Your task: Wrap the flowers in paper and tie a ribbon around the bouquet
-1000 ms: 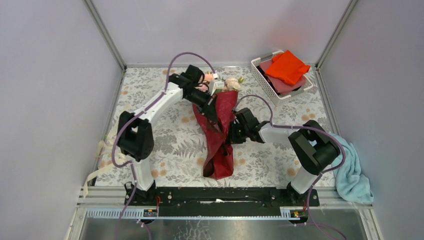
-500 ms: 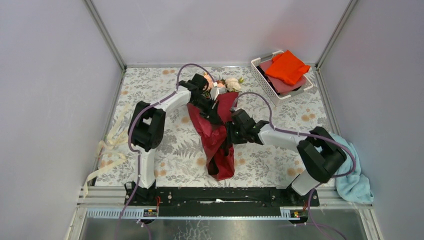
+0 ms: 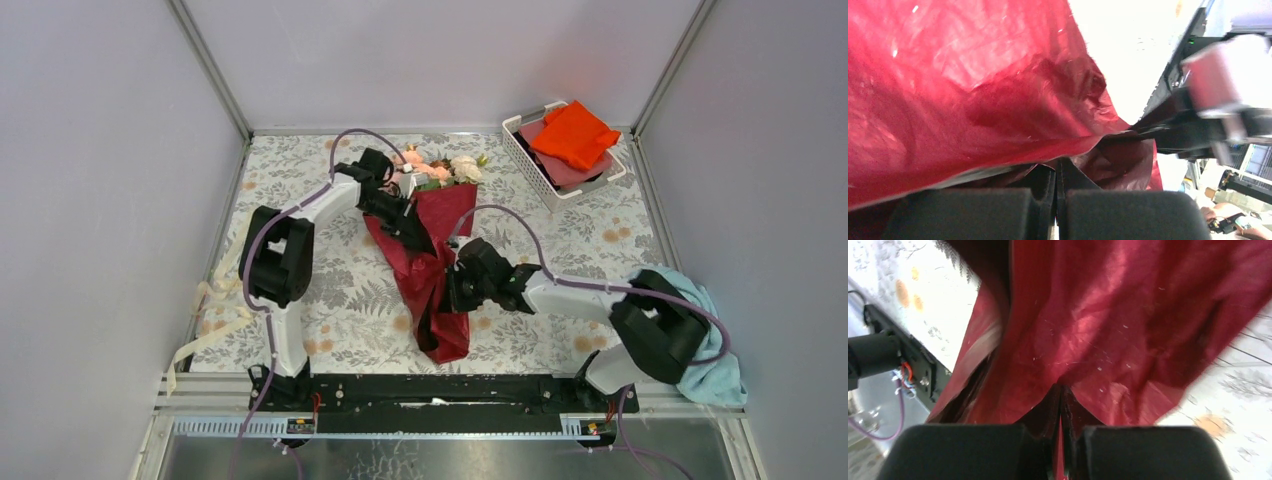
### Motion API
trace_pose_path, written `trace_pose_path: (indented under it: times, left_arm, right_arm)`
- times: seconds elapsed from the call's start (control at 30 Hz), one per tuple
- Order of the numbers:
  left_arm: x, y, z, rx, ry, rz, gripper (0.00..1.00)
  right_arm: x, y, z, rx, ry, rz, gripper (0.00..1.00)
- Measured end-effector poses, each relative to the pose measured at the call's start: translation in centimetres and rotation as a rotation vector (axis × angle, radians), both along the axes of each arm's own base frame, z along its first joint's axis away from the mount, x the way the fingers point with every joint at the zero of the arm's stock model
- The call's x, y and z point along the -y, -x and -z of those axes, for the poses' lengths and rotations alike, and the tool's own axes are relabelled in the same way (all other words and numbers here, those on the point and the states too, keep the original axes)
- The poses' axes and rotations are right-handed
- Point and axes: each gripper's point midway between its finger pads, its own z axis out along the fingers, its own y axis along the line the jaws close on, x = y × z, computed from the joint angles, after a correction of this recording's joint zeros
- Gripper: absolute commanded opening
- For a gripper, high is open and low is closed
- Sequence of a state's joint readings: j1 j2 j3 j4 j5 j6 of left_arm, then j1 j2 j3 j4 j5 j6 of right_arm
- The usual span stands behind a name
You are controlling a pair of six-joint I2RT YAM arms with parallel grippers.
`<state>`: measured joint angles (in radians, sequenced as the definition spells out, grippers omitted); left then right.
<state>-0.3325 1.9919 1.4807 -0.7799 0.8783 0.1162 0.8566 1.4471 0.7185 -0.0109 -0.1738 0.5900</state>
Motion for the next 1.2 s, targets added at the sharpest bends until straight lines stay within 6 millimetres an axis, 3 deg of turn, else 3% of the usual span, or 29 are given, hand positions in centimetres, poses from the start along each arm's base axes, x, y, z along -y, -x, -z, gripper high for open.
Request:
trace_pose_path:
  times: [0.1,0.23,0.33,0.43,0.53,0.77,0.87,1.1,1.2]
  left_arm:
    - [0.2,0.5,-2.0,0.037,0.053,0.030,0.00]
    - [0.5,1.9,-6.0,0.112,0.147,0.094,0.00]
    - [1.0,2.8,-8.4,0.163,0.205,0.131,0.00]
    - [2.6,3.3,-8.9,0.157,0.234,0.150,0.00]
    - [3.8,2.6,-7.9,0.140,0.231,0.138,0.00]
    - [5.6,-0.8,-2.4,0.058,0.185,0.042,0.00]
    - [6.0,-1.8,0.0,0.031,0.160,0.007,0.00]
    - [6.9,-2.8,4.3,0.028,0.075,-0.021,0.00]
    - [7.2,-2.9,5.6,0.040,0.041,-0.017,0.00]
  right_arm:
    - [-1.9,0.9,1.5,-0.079,-0.066,-0.054,0.04]
    - [-3.1,1.4,4.1,-0.158,-0.084,-0.074,0.01]
    - [-4.0,1.3,4.2,-0.174,-0.117,-0.087,0.00]
    - [-4.5,1.2,4.3,-0.194,-0.147,-0.079,0.00]
    - [-4.5,1.2,4.3,-0.200,-0.163,-0.057,0.00]
    - [-2.2,1.7,4.0,-0.162,-0.173,0.058,0.00]
    - [-2.3,1.8,3.9,-0.136,-0.189,0.083,0.00]
    - [-1.2,1.7,2.3,-0.076,-0.238,0.185,0.00]
    - [-0.1,1.2,1.0,-0.039,-0.216,0.237,0.06]
